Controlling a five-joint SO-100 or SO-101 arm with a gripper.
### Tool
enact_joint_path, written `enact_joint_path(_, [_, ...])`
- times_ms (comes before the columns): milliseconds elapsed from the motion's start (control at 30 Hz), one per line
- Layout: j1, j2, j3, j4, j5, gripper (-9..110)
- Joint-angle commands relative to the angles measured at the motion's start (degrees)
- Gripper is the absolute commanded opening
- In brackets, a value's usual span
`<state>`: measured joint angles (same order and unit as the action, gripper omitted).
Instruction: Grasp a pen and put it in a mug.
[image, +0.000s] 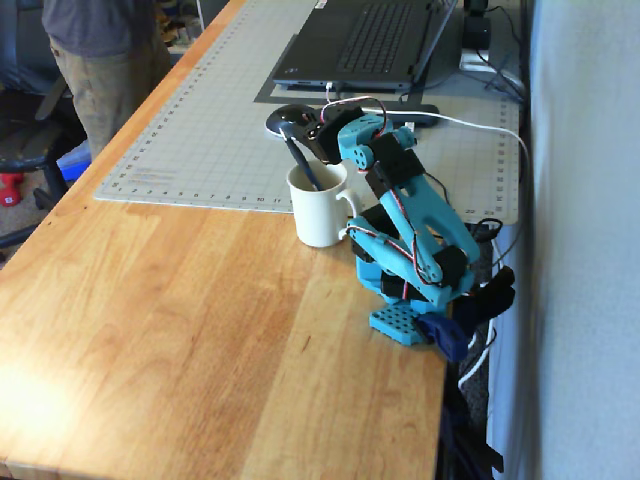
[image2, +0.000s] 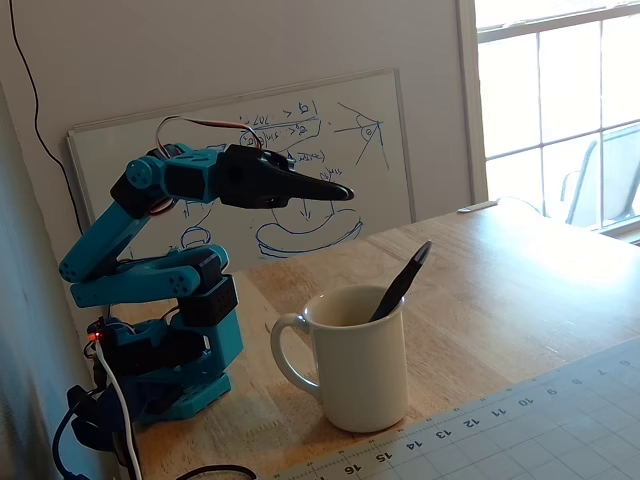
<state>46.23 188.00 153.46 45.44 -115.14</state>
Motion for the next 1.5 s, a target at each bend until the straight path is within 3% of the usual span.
enact_joint_path(0, [0.3, -1.0, -5.0, -1.5, 0.4, 9])
enact_joint_path(167, [-2.5, -1.0, -5.8, -2.2, 11.2, 9])
enact_joint_path(667, [-24.4, -8.5, -4.9, -1.4, 80.4, 6])
enact_joint_path(833, [-32.3, -8.4, -1.9, 0.7, 97.2, 4])
enact_joint_path(1067, [-38.0, -7.9, 4.7, 8.0, 97.6, 4])
enact_joint_path(1467, [-37.6, 1.5, 6.0, 27.2, 97.5, 4])
